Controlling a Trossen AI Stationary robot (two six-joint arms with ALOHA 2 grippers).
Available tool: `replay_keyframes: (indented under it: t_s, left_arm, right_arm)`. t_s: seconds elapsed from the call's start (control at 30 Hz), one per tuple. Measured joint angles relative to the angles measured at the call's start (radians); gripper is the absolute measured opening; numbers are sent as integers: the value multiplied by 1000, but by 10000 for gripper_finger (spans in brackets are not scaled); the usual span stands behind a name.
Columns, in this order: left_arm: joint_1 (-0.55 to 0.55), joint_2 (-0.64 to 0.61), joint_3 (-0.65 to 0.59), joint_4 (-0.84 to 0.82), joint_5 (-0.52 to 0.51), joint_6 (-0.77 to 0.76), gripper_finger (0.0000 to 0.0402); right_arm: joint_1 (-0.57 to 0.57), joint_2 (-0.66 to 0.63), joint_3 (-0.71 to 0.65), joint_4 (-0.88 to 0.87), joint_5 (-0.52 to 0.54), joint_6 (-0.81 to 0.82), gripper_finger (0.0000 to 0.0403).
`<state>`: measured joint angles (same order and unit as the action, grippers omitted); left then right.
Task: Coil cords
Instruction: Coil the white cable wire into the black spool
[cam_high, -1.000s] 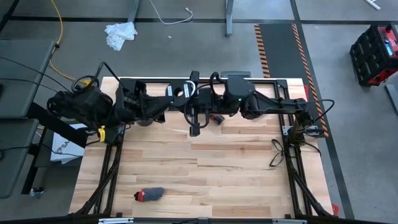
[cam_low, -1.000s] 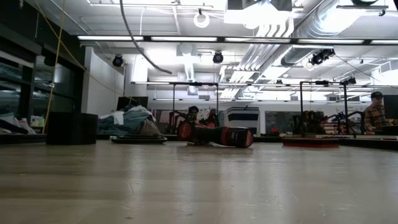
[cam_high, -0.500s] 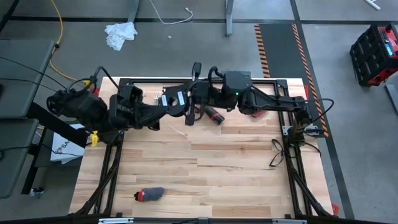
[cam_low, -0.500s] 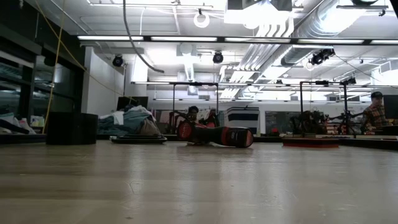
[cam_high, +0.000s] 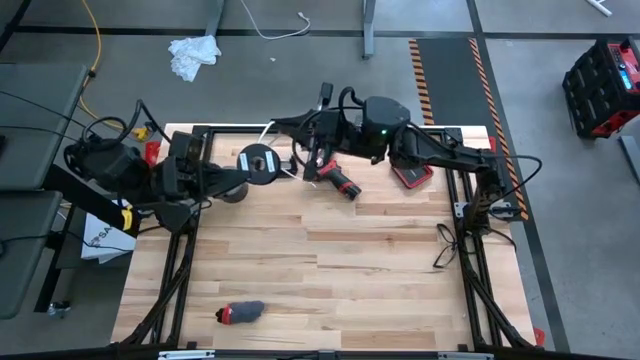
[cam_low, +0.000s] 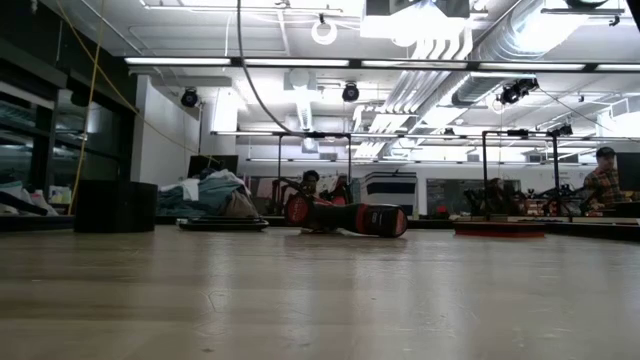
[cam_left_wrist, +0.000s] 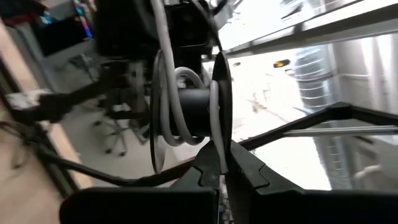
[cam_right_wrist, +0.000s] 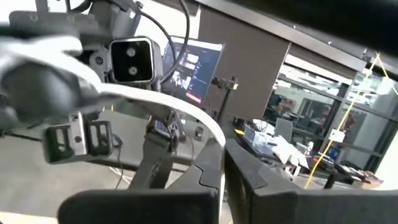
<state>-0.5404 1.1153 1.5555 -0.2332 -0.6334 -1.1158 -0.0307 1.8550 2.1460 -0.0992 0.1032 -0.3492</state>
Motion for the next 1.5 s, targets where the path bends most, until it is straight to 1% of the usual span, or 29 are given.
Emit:
replay_keyframes:
  t_s: [0.23,0.37,0.63,0.73,1.0,1.2,1.5]
  left_arm:
    - [3,-49,0,-136,-45,52,0]
    - [17,-66,0,-209,-75,129,0]
    - [57,-81,0,-297,-127,359,0]
    - [57,-82,0,-344,-157,417,0]
    - [55,-51,-1,-509,-166,430,0]
    - [55,9,-4,-568,-164,440,0]
    - [55,26,-5,-582,-257,466,0]
  right_arm:
    - [-26,-42,-1,-111,1,11,0]
    - [-29,-51,-1,-143,8,12,0]
    - [-29,-52,-1,-237,8,41,0]
    - [-30,-56,-1,-271,2,61,0]
    - [-37,-82,-1,-316,13,61,0]
    - [-38,-89,-1,-355,12,61,0]
    - [-40,-108,-1,-398,17,61,0]
